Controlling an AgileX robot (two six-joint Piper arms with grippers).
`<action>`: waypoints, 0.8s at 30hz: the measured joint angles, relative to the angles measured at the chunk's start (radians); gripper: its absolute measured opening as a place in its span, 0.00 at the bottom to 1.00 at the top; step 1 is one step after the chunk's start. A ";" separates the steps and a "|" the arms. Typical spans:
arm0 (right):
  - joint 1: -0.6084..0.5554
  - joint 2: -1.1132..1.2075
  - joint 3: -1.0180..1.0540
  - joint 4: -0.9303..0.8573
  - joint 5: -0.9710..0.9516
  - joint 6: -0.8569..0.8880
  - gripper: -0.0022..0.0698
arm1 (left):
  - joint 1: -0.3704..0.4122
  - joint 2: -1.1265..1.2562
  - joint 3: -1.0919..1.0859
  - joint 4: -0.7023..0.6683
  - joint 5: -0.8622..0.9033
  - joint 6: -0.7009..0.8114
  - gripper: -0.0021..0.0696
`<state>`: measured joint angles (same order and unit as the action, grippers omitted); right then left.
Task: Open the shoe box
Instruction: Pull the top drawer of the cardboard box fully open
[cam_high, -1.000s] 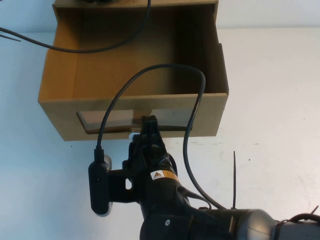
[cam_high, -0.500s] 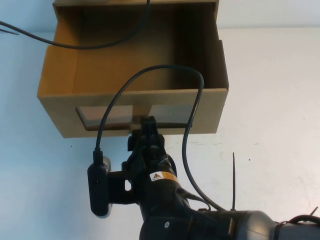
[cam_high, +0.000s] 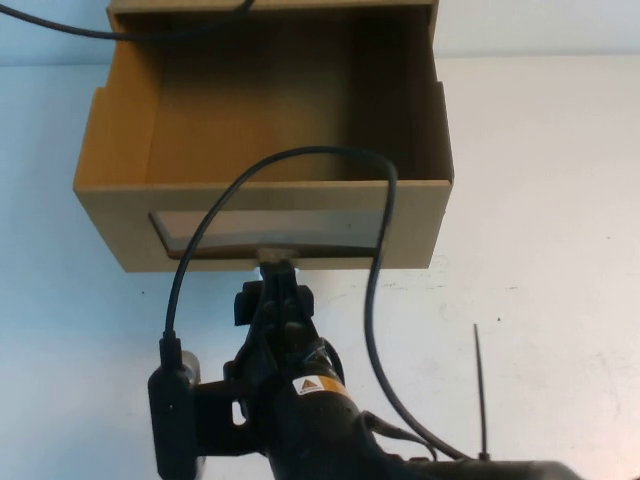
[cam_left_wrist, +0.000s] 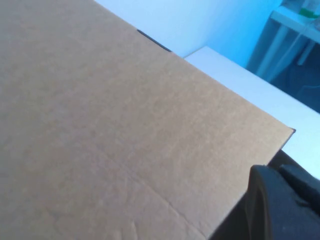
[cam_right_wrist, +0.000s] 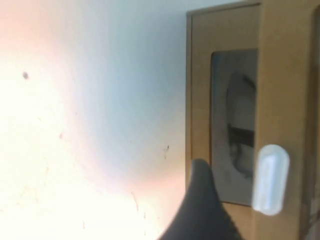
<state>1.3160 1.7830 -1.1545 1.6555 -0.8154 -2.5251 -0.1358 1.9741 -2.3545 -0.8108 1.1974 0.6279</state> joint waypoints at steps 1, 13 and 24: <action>0.010 -0.015 0.000 0.016 0.000 -0.002 0.64 | 0.002 -0.016 0.000 0.018 0.005 -0.009 0.02; 0.098 -0.191 0.000 0.101 -0.016 -0.007 0.64 | 0.006 -0.209 -0.001 0.111 0.065 -0.066 0.02; 0.251 -0.378 0.000 0.101 -0.091 -0.087 0.32 | 0.006 -0.504 0.049 0.074 0.077 -0.210 0.02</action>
<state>1.5667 1.4054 -1.1545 1.7567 -0.9068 -2.6123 -0.1294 1.4699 -2.3057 -0.7367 1.2742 0.4179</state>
